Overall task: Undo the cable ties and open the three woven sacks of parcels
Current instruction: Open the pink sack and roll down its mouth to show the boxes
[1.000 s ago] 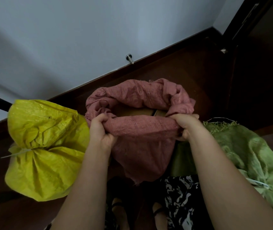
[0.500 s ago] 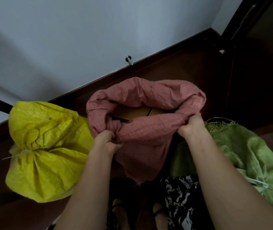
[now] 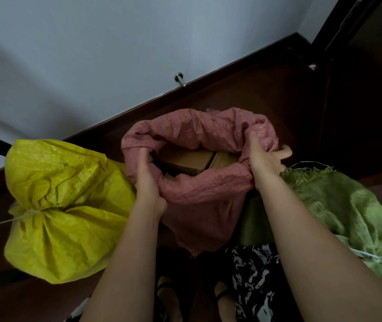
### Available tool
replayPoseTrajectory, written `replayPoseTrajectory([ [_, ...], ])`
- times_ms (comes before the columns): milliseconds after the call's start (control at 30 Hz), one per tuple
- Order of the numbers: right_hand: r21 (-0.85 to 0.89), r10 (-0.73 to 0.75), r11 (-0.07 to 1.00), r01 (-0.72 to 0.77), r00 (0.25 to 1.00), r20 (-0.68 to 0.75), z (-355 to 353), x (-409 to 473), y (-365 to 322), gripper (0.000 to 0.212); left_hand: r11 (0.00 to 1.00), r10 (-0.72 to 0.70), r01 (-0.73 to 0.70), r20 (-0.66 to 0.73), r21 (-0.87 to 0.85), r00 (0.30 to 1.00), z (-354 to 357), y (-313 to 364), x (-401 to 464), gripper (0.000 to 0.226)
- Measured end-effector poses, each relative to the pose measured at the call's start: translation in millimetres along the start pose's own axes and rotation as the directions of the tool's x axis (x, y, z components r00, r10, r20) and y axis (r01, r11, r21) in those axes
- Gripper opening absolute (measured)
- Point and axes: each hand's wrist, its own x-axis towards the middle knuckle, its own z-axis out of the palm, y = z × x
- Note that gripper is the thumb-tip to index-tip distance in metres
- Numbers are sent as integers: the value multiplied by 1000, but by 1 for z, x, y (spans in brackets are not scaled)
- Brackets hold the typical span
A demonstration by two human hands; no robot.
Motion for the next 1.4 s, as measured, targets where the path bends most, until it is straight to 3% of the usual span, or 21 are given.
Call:
replayPoseTrajectory([
  [67,-226,-80,970,92,995,61,-1,-4,4,102,959,-31,60,-105,278,994,1,-5,2,121],
  [100,-315,-84,944,101,994,67,-1,-5,5,106,930,30,28,-153,366,988,0,-8,0,123],
  [200,-664,-115,739,113,993,40,-6,-8,5,102,889,132,-6,-242,459,961,-9,-14,10,95],
  [267,-793,-161,595,131,986,42,-13,-5,3,93,912,64,46,-252,408,966,-15,-11,19,77],
  [333,-809,-177,574,125,984,26,-22,0,1,80,892,-30,124,-215,435,976,-19,-8,18,56],
  [400,-771,-175,627,112,985,2,-29,4,-2,73,884,-108,181,-190,431,976,-20,-6,15,37],
  [500,-670,-223,725,157,975,-13,-38,6,-7,64,936,-142,193,-185,295,972,-24,0,16,43],
  [567,-585,-291,782,213,956,-41,-39,8,-7,52,968,-99,132,-158,213,982,-26,1,20,40],
  [633,-410,-267,887,215,961,-73,-35,12,-4,42,991,-12,34,-165,133,986,-25,-1,23,13],
  [700,-76,-107,992,102,992,-62,-28,17,0,34,999,-4,-4,-214,-38,977,-24,0,23,14],
  [733,124,1,992,0,1000,-9,-26,21,2,33,994,-2,-20,-215,-103,977,-24,1,25,11],
  [767,283,94,953,-110,993,70,-23,25,3,34,988,-8,-25,-206,-155,979,-25,2,26,14],
  [833,420,196,868,-264,961,197,-19,27,6,37,975,-40,-2,-184,-221,982,-26,0,30,29],
  [1033,385,403,781,-492,867,291,-3,32,17,32,963,-104,82,-72,-259,992,-30,-13,23,38],
  [1133,383,383,772,-507,852,356,0,28,21,50,977,-77,54,-104,-206,992,-34,-10,29,33],
  [1200,389,338,786,-481,860,381,1,25,19,57,990,-36,31,-34,-139,999,-32,-8,30,35],
  [1300,374,288,835,-405,899,331,3,28,19,53,998,-57,59,110,-16,992,-33,-4,32,52],
  [1400,218,315,914,-342,938,148,4,44,25,54,991,-135,131,234,32,963,-37,3,37,63],
])
